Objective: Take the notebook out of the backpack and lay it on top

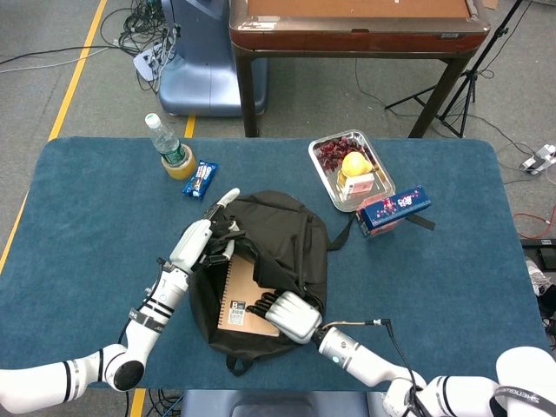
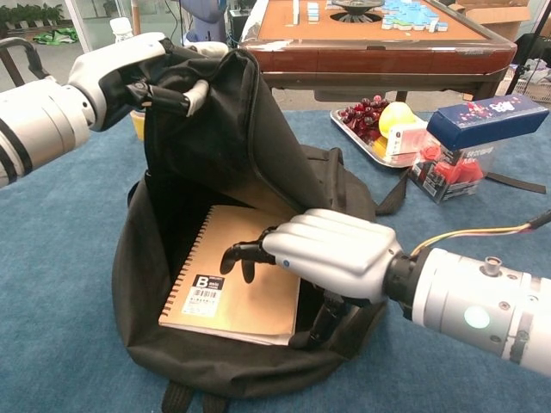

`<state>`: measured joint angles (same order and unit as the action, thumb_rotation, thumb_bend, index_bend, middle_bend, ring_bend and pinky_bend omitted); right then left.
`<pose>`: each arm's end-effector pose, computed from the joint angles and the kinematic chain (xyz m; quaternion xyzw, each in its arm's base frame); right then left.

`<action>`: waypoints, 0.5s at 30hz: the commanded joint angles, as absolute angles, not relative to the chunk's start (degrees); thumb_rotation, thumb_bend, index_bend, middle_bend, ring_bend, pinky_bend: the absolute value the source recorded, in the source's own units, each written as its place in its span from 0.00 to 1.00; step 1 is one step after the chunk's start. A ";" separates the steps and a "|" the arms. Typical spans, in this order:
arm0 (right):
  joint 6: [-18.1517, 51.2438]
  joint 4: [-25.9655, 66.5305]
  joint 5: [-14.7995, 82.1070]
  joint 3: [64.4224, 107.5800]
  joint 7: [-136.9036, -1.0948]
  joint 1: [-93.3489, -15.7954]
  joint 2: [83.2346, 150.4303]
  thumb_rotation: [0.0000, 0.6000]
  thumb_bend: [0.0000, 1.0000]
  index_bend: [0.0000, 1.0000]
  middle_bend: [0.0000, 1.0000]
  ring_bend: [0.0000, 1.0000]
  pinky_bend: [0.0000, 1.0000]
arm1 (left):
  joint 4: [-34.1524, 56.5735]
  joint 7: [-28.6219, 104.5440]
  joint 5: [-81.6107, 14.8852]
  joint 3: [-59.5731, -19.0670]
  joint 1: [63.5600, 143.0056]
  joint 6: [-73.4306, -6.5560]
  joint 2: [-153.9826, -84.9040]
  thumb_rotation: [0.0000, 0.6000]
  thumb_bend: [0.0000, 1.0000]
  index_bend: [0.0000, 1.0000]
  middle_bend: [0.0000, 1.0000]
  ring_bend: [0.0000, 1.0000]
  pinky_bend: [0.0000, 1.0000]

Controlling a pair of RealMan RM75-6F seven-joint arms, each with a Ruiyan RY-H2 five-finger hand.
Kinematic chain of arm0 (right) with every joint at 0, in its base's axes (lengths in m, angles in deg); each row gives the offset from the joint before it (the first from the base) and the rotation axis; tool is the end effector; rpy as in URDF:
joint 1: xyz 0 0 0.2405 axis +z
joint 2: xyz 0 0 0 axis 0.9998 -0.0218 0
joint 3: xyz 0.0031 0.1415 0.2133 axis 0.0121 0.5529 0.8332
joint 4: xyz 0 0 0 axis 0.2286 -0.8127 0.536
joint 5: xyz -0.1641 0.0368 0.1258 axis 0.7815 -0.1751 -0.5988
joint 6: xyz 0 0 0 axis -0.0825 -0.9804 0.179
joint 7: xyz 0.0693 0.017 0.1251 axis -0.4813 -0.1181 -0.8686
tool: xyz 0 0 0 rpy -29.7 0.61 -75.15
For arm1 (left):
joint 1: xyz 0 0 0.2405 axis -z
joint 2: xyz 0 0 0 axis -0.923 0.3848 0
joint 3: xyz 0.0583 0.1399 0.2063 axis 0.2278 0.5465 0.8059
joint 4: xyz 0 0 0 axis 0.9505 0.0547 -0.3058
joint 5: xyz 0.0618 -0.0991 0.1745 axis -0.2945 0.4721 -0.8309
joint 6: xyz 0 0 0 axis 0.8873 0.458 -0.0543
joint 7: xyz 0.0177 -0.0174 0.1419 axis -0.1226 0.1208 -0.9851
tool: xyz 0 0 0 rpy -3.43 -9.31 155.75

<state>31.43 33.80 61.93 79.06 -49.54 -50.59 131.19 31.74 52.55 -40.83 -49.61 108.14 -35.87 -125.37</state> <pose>-0.0977 -0.2373 -0.0895 0.8533 -0.2737 0.3883 0.2149 -0.0887 0.3411 0.0130 -0.5555 -0.5522 -0.5769 0.2318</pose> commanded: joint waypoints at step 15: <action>30.77 29.00 59.94 78.59 -46.62 -48.69 134.45 1.00 0.03 0.21 0.28 0.19 0.42 | 31.63 53.11 -41.02 -49.43 107.98 -35.90 -125.08 1.00 0.58 0.61 0.01 0.00 0.00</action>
